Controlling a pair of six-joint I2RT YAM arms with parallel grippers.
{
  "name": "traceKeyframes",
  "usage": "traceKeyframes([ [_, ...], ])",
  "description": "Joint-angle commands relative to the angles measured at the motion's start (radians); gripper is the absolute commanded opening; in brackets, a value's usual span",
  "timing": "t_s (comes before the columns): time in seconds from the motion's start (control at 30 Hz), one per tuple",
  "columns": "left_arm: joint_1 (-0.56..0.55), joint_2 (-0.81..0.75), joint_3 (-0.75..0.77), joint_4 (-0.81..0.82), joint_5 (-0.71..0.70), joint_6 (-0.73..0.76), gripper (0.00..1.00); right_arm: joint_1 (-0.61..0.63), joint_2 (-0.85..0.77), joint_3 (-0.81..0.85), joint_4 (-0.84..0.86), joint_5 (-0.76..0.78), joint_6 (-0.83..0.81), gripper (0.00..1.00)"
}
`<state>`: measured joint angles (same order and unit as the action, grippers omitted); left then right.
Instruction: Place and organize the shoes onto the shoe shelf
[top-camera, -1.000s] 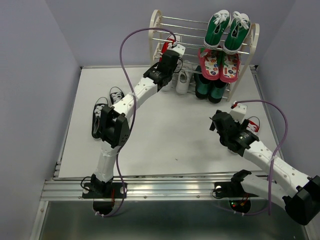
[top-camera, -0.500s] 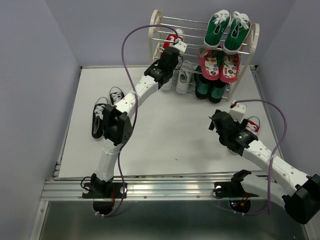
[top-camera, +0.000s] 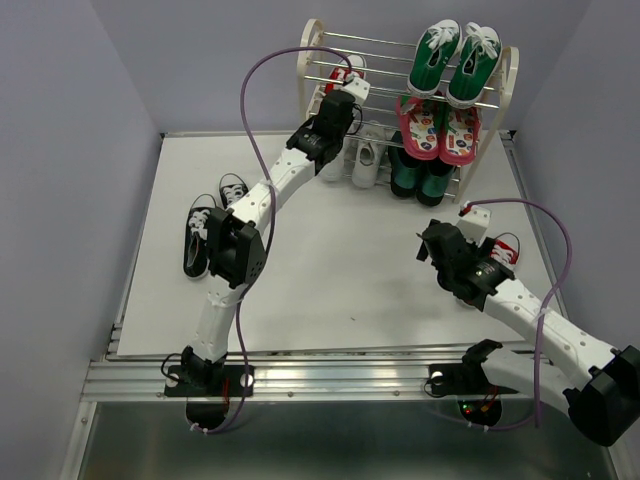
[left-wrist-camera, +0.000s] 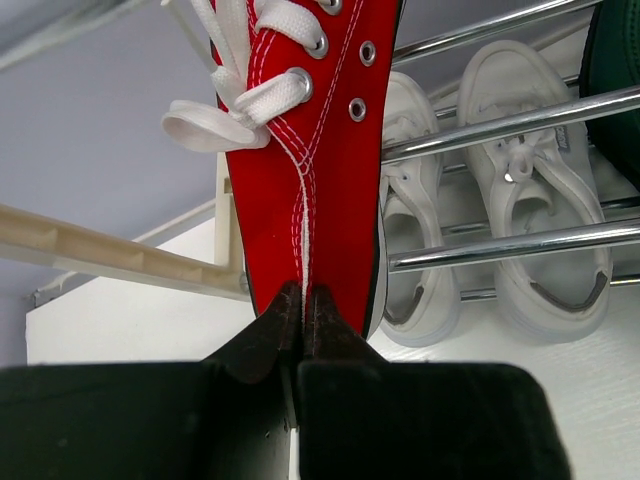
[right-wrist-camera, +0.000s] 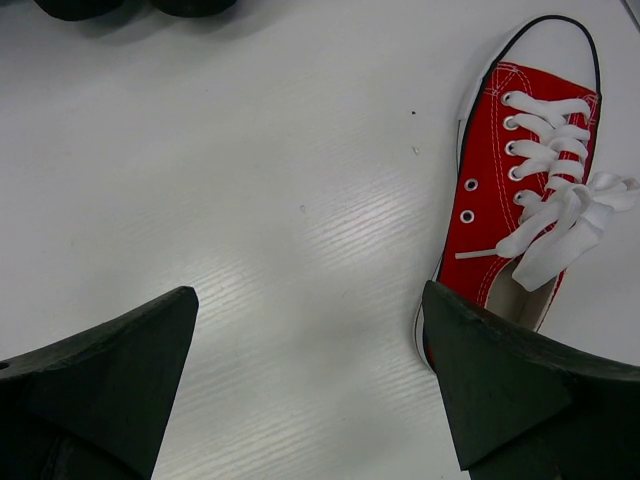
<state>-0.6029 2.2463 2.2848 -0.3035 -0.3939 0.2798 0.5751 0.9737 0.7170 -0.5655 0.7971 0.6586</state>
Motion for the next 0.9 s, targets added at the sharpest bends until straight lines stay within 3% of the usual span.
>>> traceKeyframes([
  [0.0, 0.023, -0.021, 0.090, 0.181, -0.022, 0.007, 0.00, -0.006, 0.002, 0.013, 0.042, 0.004, 0.009, 1.00],
  [0.13, 0.025, -0.016, 0.090, 0.185, -0.037, -0.001, 0.00, -0.006, 0.005, 0.013, 0.042, 0.002, 0.012, 1.00],
  [0.27, 0.025, -0.017, 0.078, 0.193, -0.051, -0.001, 0.23, -0.006, 0.006, 0.012, 0.042, 0.001, 0.013, 1.00],
  [0.4, 0.025, -0.019, 0.065, 0.199, -0.074, -0.008, 0.25, -0.006, 0.006, 0.012, 0.042, -0.001, 0.015, 1.00],
  [0.47, 0.025, -0.019, 0.062, 0.199, -0.080, -0.013, 0.33, -0.006, 0.005, 0.012, 0.042, -0.002, 0.015, 1.00],
  [0.6, 0.025, -0.027, 0.053, 0.193, -0.082, -0.027, 0.37, -0.006, 0.003, 0.012, 0.042, -0.006, 0.015, 1.00],
  [0.8, 0.014, -0.059, 0.018, 0.178, -0.076, -0.031, 0.58, -0.006, -0.012, 0.012, 0.042, -0.025, 0.015, 1.00],
  [0.87, 0.008, -0.073, -0.005, 0.165, -0.063, -0.036, 0.71, -0.006, -0.016, 0.012, 0.042, -0.033, 0.015, 1.00],
])
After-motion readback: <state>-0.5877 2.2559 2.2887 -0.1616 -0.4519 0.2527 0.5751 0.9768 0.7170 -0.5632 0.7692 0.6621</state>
